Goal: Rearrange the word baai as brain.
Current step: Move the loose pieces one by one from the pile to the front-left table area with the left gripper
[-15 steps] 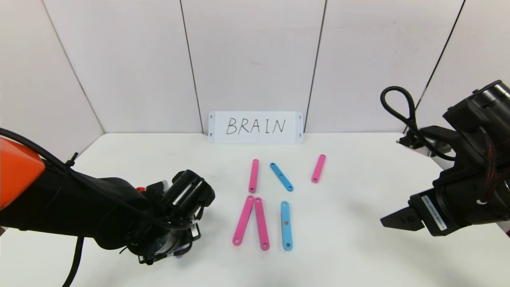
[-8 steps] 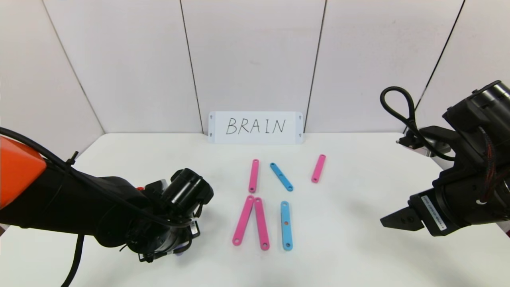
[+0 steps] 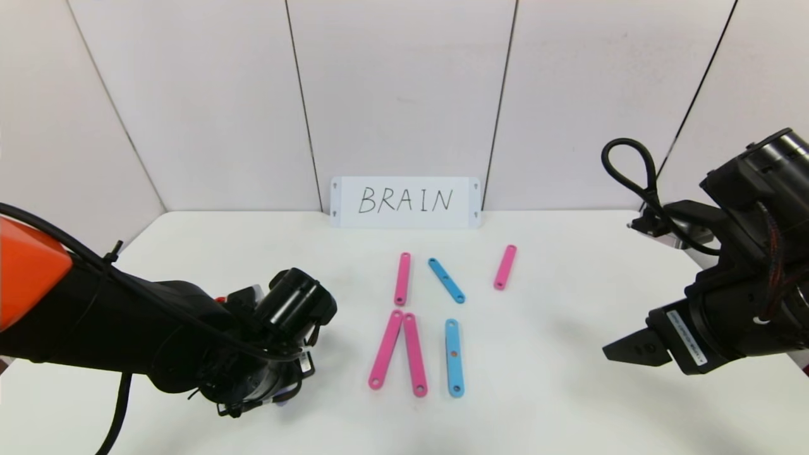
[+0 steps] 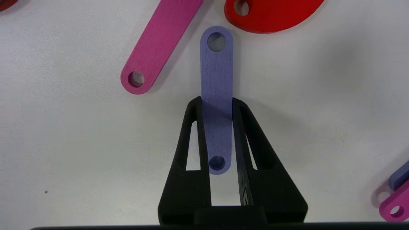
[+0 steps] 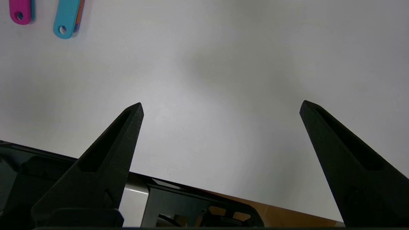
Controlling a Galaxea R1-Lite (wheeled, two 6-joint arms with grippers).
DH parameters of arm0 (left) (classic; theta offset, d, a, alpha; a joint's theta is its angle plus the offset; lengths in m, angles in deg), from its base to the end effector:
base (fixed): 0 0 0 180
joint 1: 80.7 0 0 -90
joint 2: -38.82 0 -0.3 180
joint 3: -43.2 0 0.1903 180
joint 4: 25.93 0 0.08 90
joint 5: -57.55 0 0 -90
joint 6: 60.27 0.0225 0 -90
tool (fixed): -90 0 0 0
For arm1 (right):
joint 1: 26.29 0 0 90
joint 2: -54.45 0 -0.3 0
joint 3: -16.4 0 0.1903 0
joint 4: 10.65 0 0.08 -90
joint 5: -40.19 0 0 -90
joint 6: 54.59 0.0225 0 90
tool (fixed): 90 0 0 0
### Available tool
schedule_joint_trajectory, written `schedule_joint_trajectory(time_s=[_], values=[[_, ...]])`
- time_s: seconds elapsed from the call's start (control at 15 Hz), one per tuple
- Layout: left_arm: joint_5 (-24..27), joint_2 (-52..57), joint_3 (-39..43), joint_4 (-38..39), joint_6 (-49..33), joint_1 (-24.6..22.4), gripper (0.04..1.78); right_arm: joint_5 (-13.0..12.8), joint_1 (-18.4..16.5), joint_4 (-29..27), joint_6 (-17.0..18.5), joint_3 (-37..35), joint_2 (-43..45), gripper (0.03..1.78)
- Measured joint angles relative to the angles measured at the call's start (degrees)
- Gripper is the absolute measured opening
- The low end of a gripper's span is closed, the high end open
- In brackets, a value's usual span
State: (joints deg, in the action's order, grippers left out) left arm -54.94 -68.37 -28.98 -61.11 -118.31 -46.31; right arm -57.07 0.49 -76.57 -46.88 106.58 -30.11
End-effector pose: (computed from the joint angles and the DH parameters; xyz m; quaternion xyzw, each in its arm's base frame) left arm 0.2348 -0.1503 0.0826 -0.1554 0.4832 0.1711 0.8444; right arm 0.1902 0.0928 0.2284 -0.0894 0.4890 0.1140 0.8602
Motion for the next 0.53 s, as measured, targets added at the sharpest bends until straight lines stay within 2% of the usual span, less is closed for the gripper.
schedule_joint_trajectory(time_s=[0.53], values=[[-0.1,-0.4,0.5,-0.1,0.4,0.3,0.27,0.0,0.1,0.0,0.0,0.0,0.2,1.71]])
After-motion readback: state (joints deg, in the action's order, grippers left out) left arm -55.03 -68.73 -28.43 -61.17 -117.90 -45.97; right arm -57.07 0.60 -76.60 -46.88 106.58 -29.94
